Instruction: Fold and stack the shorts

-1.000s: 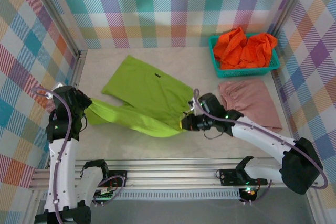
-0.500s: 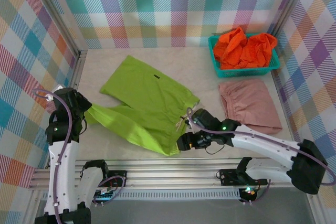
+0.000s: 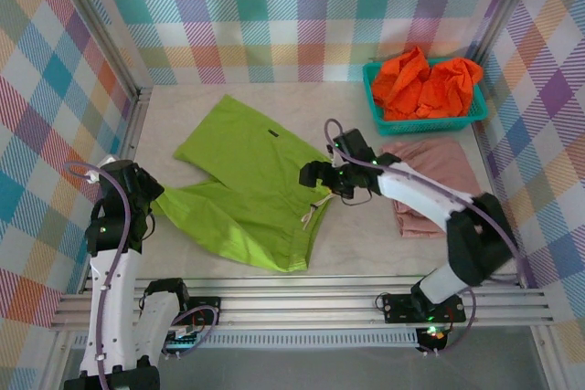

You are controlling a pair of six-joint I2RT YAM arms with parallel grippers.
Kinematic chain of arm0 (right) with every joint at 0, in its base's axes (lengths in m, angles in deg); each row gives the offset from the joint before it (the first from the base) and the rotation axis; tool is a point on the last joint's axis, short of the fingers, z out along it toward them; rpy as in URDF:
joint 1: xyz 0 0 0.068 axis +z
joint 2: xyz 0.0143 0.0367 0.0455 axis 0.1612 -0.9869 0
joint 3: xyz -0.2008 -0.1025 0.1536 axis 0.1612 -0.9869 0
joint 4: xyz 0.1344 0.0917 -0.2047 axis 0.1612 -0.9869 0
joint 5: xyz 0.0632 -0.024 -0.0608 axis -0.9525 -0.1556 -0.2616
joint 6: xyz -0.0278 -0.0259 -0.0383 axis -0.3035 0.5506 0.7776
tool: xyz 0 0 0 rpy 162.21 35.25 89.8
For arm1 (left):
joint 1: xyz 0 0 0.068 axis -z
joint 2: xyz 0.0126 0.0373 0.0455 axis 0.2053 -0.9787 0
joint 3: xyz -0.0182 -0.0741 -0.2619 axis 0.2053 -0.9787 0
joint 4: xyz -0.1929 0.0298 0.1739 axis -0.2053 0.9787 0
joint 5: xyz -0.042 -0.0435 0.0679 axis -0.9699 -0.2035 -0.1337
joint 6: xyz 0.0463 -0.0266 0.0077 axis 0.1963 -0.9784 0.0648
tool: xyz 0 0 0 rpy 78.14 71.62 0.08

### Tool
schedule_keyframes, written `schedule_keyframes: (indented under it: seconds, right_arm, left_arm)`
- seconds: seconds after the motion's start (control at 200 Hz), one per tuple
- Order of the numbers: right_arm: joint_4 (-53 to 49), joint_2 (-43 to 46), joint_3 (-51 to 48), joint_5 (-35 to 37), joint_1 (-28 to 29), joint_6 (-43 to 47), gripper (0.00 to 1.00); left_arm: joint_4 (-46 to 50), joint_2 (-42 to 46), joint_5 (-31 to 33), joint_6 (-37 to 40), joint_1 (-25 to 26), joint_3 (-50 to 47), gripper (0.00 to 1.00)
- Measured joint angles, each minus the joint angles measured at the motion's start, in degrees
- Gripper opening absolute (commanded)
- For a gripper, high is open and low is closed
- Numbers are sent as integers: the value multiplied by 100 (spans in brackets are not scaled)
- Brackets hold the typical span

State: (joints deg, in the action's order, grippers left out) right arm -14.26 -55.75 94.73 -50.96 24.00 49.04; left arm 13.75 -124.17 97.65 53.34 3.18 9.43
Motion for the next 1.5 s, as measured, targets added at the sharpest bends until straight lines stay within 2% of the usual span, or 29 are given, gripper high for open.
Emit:
schedule_keyframes:
  seconds: [0.29, 0.5, 0.595, 0.68, 0.75, 0.84, 0.94, 1.11, 1.165, 1.32, 1.505]
  right_arm:
    - [-109, -2116, 1305, -299, -702, 2, 93]
    - [-708, -3410, 3338, -374, -1165, 321, 92]
    - [-850, -3792, 3993, -402, -1340, 498, 91]
    - [-883, -3823, 4089, -413, -1419, 647, 91]
    - [-813, -3620, 3869, -468, -1469, 726, 92]
    - [-682, -2868, 3071, -522, -1438, 750, 94]
    - [-634, -1593, 2146, -490, -1292, 750, 96]
    - [-308, 588, 831, -352, -1051, 511, 95]
    - [-232, 1097, 385, -254, -1047, 330, 100]
    - [-166, 1902, -911, 0, -1075, -203, 99]
    - [-85, 2041, -1753, -24, -1078, -907, 99]
  left_arm:
    - [-24, 72, -122, -63, 0, -26, 0]
    - [-223, 188, -396, -120, 0, -216, 0]
    - [-315, 236, -555, -140, 0, -332, 0]
    - [-361, 251, -669, -173, 0, -415, 0]
    - [-413, 260, -754, -219, 0, -457, 0]
    - [-466, 293, -817, -260, 0, -525, 0]
    - [-485, 378, -876, -282, 0, -640, 0]
    - [-481, 437, -907, -299, 0, -789, 0]
    - [-483, 444, -929, -299, 0, -804, 0]
    - [-485, 503, -946, -299, 0, -848, 0]
    - [-481, 540, -946, -299, 0, -870, 0]
